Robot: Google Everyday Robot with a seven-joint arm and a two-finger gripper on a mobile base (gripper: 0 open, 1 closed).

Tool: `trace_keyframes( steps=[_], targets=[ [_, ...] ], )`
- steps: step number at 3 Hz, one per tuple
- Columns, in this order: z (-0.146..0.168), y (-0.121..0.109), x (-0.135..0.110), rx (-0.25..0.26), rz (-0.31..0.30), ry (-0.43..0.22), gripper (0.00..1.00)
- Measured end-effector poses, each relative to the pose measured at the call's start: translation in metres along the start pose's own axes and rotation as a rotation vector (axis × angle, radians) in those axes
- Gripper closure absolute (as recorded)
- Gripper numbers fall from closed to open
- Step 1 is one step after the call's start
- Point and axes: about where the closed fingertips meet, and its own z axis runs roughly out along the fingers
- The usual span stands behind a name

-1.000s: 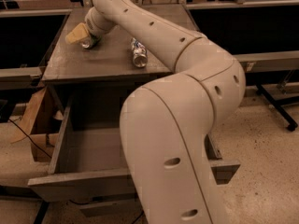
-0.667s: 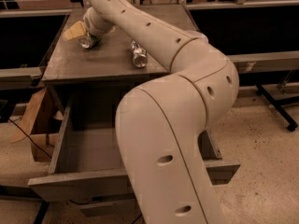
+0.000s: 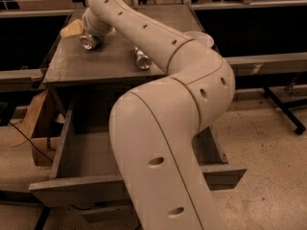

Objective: Place green can into top drawer

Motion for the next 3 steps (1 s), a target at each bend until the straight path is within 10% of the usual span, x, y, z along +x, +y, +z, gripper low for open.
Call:
trace_keyframes(
  steps=[3],
  targets=[
    [0.020,0.009,0.008,0.117,0.065,0.131,0.00]
  ],
)
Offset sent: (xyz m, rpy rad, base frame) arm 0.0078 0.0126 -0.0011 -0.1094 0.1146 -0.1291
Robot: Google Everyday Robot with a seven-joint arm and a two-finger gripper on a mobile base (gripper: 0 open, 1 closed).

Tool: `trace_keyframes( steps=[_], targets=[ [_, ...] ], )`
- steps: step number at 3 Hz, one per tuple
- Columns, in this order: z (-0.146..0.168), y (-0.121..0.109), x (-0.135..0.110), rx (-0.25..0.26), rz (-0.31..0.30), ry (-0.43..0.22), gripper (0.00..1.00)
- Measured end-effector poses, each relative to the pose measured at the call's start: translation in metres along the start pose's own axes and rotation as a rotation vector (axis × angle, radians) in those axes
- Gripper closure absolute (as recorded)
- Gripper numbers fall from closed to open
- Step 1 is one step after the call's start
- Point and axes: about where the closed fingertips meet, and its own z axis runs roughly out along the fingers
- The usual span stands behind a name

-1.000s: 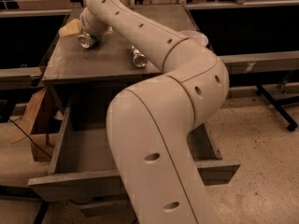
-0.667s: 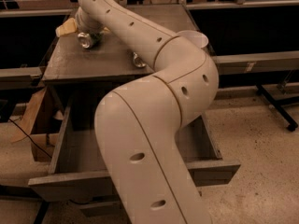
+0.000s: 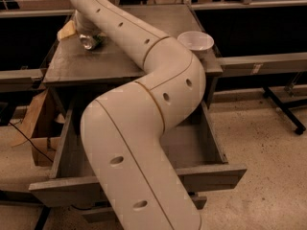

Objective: Place green can into top drawer

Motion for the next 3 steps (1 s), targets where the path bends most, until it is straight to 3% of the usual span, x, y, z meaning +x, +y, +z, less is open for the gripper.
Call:
trace_keyframes(
  steps=[1,2,3],
  targets=[
    [0.006,0.004,0.000,0.000,0.004,0.007,0.00],
    [0.013,0.008,0.000,-0.008,0.003,0.012,0.16],
    [0.019,0.011,0.001,-0.011,0.003,0.021,0.37]
  ],
)
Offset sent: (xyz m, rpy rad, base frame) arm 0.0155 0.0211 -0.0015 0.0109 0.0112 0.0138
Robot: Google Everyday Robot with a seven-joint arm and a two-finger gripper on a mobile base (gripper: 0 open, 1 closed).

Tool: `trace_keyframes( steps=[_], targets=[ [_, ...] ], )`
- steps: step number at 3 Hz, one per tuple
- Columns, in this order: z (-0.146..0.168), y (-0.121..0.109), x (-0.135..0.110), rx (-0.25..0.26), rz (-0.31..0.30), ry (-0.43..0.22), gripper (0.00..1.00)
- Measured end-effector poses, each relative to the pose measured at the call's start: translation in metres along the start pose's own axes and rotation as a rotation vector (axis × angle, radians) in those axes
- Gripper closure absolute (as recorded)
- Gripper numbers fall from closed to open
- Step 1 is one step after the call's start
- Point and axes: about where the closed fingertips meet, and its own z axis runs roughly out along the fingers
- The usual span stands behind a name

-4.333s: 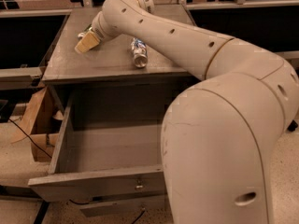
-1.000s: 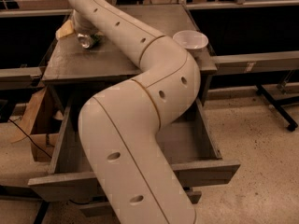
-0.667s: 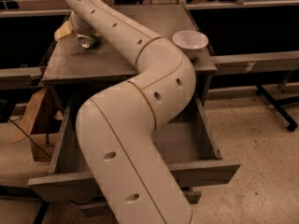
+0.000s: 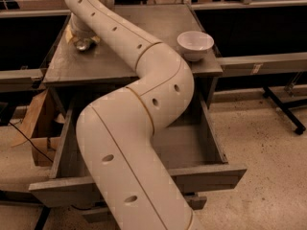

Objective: Place green can into top drawer

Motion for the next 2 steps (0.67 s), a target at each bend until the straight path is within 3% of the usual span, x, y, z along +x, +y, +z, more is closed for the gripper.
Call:
trace_keyframes(
  steps=[2],
  targets=[
    [0.0012,-0.0059,0.0058,0.028,0.007,0.036,0.85]
  ],
)
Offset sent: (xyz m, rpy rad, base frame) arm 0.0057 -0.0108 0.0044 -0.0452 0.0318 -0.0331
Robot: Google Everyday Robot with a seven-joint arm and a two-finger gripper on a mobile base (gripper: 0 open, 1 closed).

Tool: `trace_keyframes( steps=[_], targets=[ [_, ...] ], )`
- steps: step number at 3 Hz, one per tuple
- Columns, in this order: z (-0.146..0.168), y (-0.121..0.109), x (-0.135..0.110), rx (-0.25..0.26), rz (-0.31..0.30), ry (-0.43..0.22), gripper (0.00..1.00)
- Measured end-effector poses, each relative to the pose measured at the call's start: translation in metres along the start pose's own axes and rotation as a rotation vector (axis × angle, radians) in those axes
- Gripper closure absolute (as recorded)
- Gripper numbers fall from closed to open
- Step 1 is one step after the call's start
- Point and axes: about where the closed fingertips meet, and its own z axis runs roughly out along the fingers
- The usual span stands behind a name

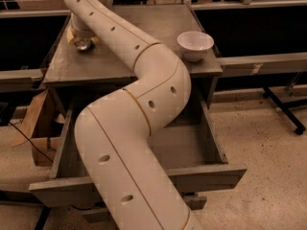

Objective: Place green can into top drawer

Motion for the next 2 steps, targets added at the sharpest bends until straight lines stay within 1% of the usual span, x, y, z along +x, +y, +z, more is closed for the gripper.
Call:
trace_keyframes(
  steps=[1,2],
  targets=[
    [-0.011,-0.002,-0.006,0.011,-0.031,-0.006,1.00],
    [-0.034,-0.004,-0.015,0.024,-0.070,-0.022,1.00]
  ],
)
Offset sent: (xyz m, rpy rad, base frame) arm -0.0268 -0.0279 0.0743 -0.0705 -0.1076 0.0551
